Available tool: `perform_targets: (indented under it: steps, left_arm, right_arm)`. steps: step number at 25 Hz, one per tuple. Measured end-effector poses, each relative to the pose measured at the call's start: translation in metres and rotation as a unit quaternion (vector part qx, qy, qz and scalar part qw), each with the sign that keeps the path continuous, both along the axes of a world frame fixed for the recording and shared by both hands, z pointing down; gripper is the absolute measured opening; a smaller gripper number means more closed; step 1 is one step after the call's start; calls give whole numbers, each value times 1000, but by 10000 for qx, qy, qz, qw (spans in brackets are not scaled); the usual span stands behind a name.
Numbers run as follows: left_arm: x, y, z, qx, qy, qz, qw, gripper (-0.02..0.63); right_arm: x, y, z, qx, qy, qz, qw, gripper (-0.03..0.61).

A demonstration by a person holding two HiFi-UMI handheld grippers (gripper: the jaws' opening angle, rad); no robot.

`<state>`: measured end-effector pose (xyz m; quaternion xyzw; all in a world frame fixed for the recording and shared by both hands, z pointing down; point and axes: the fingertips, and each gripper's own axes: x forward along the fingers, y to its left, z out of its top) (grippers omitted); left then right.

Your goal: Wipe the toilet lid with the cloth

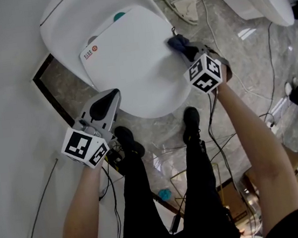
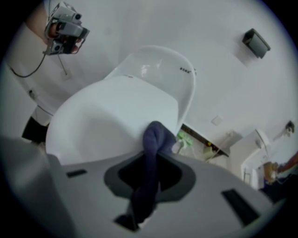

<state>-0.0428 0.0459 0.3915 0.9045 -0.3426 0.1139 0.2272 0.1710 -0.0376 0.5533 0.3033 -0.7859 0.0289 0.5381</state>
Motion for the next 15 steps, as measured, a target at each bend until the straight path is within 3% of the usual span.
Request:
perform_targets:
  steps: [15]
  left_arm:
    - [5,5,1,-23,6,29,10000,14]
  right_arm:
    - [6,28,15,-181,-87,167,9997,69]
